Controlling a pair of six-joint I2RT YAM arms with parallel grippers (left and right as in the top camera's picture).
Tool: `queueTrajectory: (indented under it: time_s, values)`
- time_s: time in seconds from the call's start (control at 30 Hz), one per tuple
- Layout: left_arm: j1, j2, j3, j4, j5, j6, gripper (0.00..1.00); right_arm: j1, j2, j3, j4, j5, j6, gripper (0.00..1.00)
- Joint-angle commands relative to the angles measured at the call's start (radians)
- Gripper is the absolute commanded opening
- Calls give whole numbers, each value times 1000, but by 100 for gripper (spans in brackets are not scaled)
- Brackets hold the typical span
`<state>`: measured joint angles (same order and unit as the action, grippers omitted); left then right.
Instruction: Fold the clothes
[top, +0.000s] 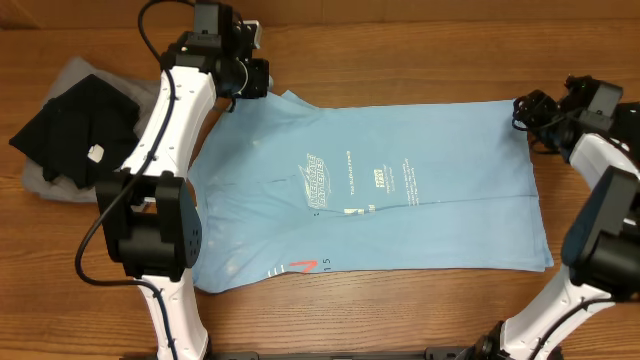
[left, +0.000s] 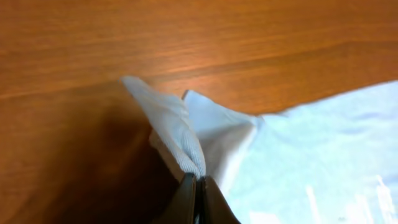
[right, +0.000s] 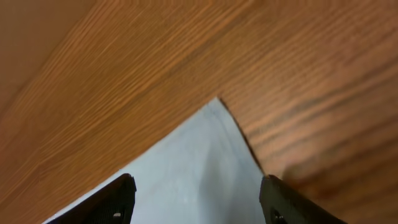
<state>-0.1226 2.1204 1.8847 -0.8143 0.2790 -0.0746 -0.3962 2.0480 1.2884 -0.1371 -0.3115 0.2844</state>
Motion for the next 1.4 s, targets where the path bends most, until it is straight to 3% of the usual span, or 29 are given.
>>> queueTrajectory:
  time_s: [0.0,0.57,0.83,1.3,1.37]
  values:
    - [-5,-77,3,-40,29,15,4,10,41,14,57,42,0,68]
    - [-17,-124,3,-402,-24,15,4,42,103,14,179,58,0,67]
    - [-18,-124,3,-432,-24,15,4,69,124,14,197,142,0,67]
    - [-17,-124,3,-435,-24,15,4,85,154,14,188,187,0,59]
    - [-17,-124,3,-435,-24,15,4,93,166,14,180,187,0,53]
